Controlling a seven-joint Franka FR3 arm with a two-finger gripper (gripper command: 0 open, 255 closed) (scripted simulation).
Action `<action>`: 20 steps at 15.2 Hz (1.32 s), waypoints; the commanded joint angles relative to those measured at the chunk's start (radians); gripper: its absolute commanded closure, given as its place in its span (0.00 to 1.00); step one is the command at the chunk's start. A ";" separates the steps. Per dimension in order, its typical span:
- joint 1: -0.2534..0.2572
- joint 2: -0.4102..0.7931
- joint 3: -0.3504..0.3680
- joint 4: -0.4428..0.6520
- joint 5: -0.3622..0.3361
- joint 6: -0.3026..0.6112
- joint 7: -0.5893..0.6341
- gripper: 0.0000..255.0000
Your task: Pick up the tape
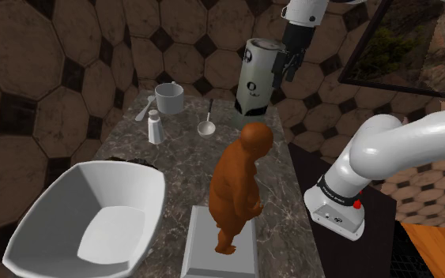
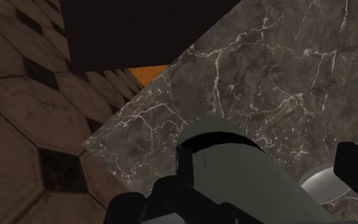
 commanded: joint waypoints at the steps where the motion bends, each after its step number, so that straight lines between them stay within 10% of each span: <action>1: 0.000 0.000 0.000 0.000 0.000 0.000 0.000 0.00; 20: 0.097 0.541 0.364 0.301 0.089 0.211 0.428 0.00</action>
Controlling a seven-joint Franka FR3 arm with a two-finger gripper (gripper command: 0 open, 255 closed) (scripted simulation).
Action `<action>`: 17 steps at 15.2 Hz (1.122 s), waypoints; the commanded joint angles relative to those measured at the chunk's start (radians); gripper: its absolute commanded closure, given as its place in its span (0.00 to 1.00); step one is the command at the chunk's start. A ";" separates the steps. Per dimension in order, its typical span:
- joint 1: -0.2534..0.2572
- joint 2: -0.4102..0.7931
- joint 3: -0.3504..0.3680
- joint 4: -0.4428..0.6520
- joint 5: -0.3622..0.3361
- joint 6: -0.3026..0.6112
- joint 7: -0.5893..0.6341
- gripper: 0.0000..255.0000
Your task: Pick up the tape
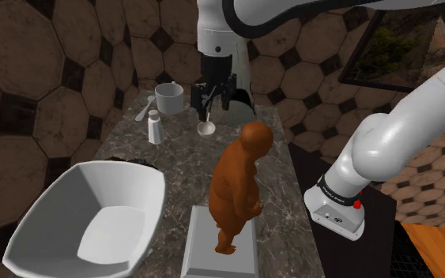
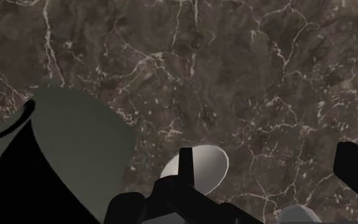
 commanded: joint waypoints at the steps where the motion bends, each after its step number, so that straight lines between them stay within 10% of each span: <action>1: 0.010 0.066 0.031 0.050 -0.013 0.010 0.051 0.00; 17: 0.244 0.754 0.117 0.712 -0.279 -0.058 0.426 0.00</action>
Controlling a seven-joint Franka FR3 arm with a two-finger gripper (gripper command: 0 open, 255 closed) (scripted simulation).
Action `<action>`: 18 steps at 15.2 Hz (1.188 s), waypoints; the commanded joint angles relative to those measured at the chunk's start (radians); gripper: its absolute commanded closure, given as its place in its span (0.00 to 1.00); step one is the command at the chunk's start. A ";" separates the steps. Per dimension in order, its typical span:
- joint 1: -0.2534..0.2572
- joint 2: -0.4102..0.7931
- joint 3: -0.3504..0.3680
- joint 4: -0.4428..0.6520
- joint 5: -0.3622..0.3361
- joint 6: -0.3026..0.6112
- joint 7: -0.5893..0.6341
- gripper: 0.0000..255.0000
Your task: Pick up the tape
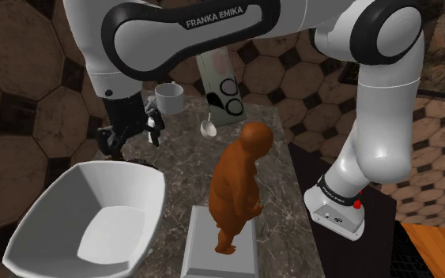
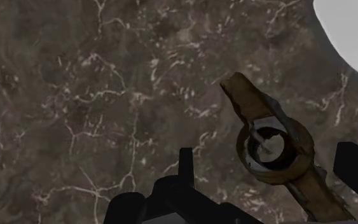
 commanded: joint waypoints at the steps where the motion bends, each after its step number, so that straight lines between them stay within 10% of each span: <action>1: 0.051 0.106 -0.010 0.139 -0.037 -0.043 0.032 0.00; 11: 0.061 0.150 -0.022 0.100 -0.051 0.036 0.034 0.00; 12: 0.061 0.148 -0.021 0.098 -0.051 0.035 0.034 1.00; 18: 0.060 0.147 -0.021 0.096 -0.050 0.036 0.034 1.00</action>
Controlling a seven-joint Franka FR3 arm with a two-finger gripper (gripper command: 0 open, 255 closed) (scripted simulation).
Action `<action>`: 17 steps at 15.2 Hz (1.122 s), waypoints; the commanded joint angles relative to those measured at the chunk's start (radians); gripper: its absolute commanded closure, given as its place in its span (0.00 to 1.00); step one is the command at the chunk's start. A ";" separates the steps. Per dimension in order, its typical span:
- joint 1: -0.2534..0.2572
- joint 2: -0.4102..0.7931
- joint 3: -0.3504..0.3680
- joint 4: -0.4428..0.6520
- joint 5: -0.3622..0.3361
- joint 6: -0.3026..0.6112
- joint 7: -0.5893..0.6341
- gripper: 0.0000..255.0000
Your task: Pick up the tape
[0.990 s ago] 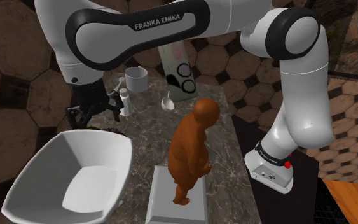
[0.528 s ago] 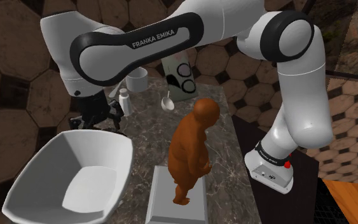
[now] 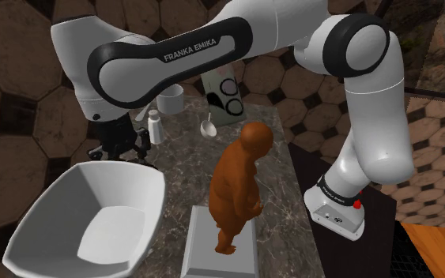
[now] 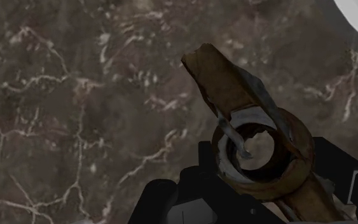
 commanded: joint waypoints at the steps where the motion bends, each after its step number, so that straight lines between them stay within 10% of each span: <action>1: 0.000 0.000 0.000 0.000 0.000 0.000 0.000 1.00; 17: 0.014 -0.025 0.011 0.151 0.012 -0.171 0.008 1.00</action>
